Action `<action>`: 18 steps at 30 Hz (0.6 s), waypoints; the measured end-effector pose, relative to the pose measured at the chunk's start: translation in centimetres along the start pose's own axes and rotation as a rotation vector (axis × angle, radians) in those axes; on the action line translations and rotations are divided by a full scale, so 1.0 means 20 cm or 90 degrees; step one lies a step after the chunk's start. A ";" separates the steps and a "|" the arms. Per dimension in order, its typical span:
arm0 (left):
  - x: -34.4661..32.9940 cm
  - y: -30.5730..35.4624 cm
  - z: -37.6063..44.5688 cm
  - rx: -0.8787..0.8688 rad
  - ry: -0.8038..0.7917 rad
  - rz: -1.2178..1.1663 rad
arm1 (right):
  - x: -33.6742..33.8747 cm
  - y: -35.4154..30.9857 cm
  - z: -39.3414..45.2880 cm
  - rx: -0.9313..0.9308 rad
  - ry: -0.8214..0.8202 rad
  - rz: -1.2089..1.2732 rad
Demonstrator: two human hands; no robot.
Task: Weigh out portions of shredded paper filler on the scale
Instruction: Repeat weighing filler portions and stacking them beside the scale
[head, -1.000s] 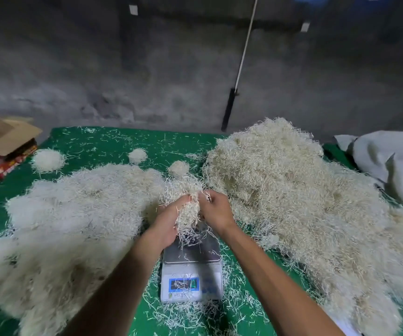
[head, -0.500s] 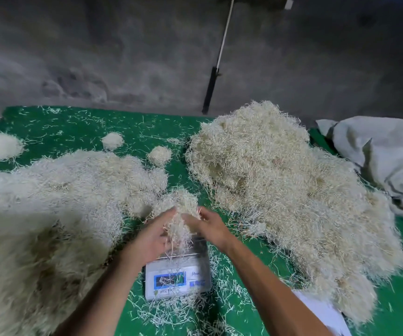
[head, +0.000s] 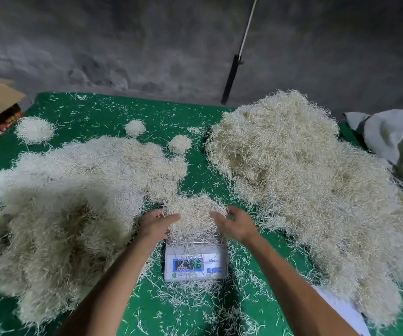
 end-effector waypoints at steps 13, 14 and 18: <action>-0.03 -0.35 -0.31 -0.019 -0.109 -0.246 | -0.05 0.20 -0.41 -0.017 0.183 0.123; -0.06 -0.40 -0.34 0.004 -0.106 -0.260 | -0.08 0.24 -0.46 -0.028 0.184 0.134; -0.16 -0.58 -0.47 0.065 -0.082 -0.293 | -0.25 0.39 -0.59 -0.068 0.167 0.156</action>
Point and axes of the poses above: each hand's wrist, its own z-axis towards the middle knuckle, its own x-axis out of the back of the hand, y = z × x, the point moved 9 cm from there along z, towards the middle knuckle, and after that the axes turned 11 degrees about z, right-handed, at the moved point
